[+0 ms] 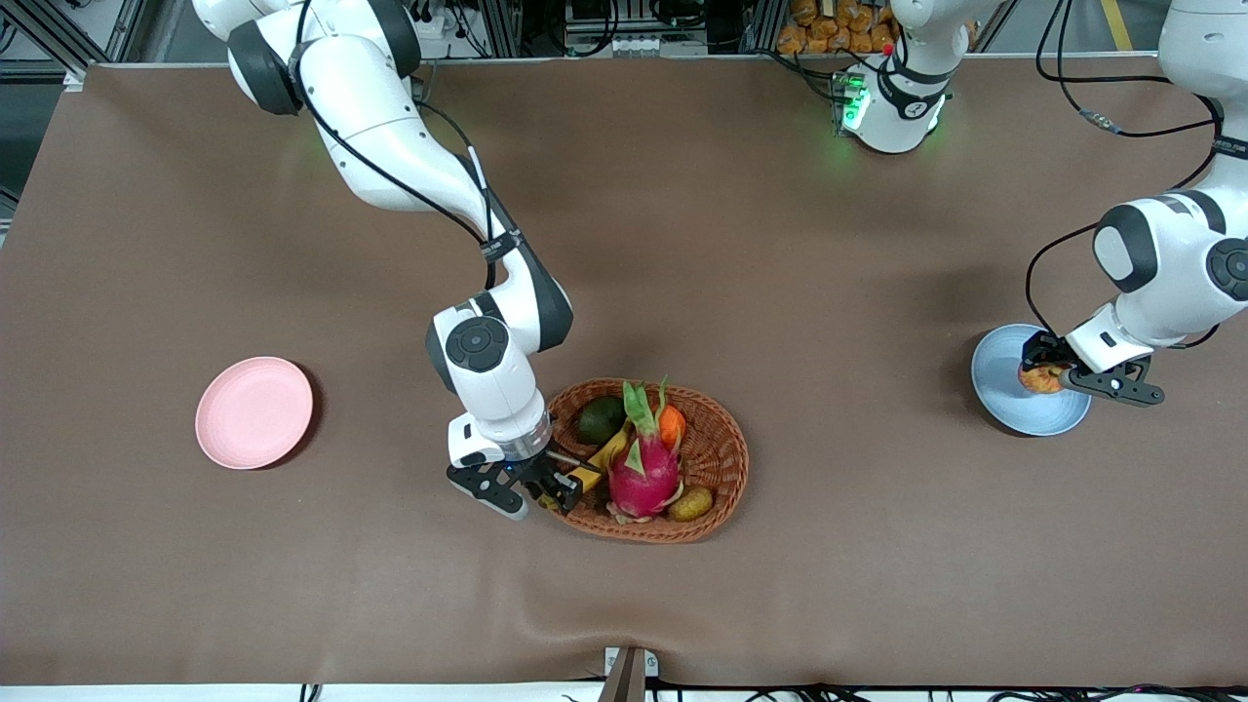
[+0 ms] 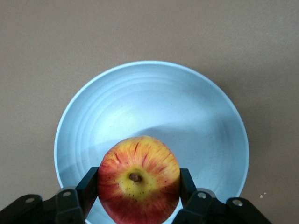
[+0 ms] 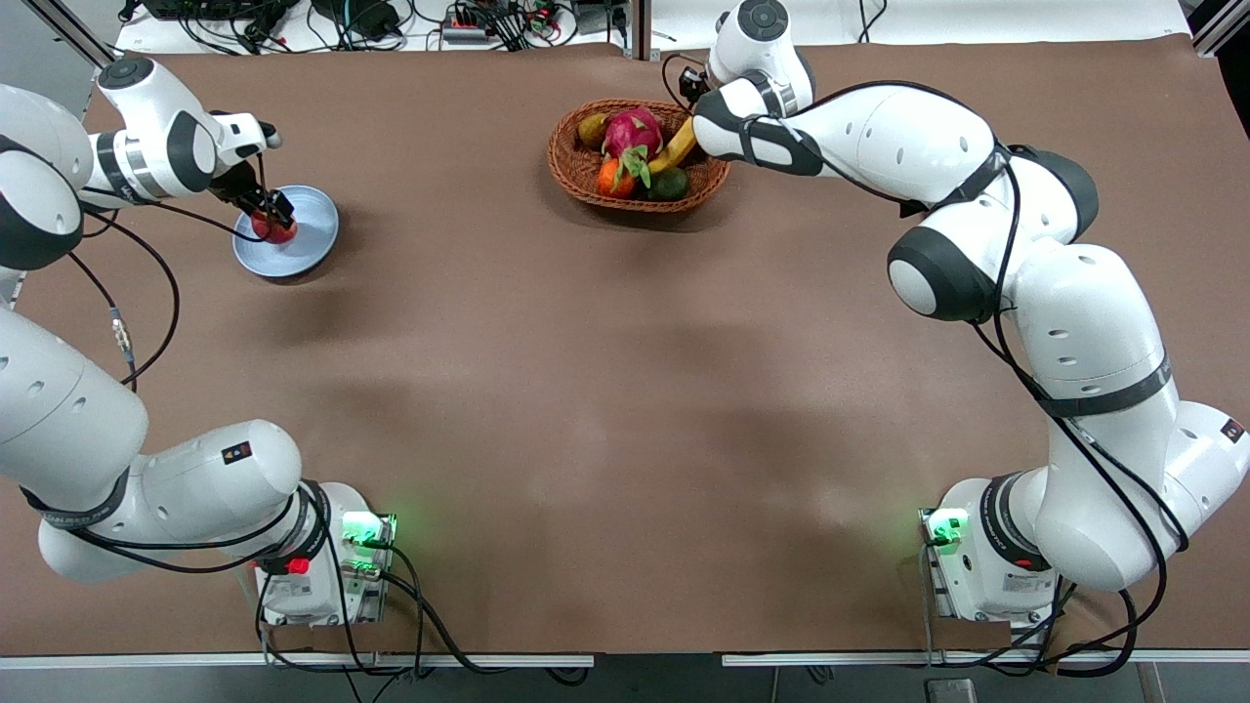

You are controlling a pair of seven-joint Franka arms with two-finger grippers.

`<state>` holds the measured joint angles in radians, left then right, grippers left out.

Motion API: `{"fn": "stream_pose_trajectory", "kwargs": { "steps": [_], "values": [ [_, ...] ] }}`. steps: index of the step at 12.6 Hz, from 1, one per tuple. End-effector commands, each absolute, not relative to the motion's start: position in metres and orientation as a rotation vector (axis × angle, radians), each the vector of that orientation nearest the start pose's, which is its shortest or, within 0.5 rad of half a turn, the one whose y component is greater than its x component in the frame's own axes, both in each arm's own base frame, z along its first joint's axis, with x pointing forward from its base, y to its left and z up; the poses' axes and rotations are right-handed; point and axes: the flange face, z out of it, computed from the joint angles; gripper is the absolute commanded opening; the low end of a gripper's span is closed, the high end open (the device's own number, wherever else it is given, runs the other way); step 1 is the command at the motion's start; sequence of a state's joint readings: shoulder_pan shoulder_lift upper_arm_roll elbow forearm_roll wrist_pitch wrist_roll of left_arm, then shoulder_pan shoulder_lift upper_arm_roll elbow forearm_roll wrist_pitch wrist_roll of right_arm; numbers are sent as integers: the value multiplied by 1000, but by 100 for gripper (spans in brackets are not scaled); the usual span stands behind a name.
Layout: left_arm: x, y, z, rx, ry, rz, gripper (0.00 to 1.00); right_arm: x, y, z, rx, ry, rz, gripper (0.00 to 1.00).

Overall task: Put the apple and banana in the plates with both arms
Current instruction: 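Lower the apple onto the blue plate while the right gripper grasps the banana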

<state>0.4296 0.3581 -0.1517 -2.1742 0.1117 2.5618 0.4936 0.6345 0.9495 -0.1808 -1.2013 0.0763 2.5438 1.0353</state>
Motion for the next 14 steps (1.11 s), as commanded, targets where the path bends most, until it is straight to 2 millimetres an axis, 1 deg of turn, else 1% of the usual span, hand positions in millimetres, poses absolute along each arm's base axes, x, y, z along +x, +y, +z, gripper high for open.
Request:
{"fn": "stream_pose_trajectory", "kwargs": {
  "steps": [1,2,3,4,5,6,7,8,10,12,13,14],
  "values": [
    [544,158,227,-3071,483,-61,58,694,397,248,-2770,762,-536,55],
    [544,158,224,-3074,484,-55,59,693,398,247,-2771,761,-532,52],
    [545,158,225,-3073,483,-60,67,692,399,246,-2771,763,-529,45],
    [545,158,224,-3073,483,-60,79,691,400,245,-2772,763,-526,35],
    [544,161,224,-3075,474,-60,84,691,400,245,-2772,763,-523,22],
    [544,164,224,-3076,464,-60,99,690,400,244,-2776,762,-522,8],
    [545,164,225,-3075,466,-62,100,690,400,244,-2777,759,-523,1],
    [545,164,225,-3075,468,-62,100,691,398,244,-2779,758,-526,0],
    [549,164,233,-3065,478,-83,100,693,395,254,-2778,754,-531,0],
    [559,163,259,-3044,483,-115,100,697,392,273,-2758,761,-543,0],
    [566,164,272,-3041,487,-106,100,699,390,286,-2742,767,-552,0],
    [576,158,285,-3045,502,-97,100,699,389,296,-2736,775,-548,0]
  ]
}}
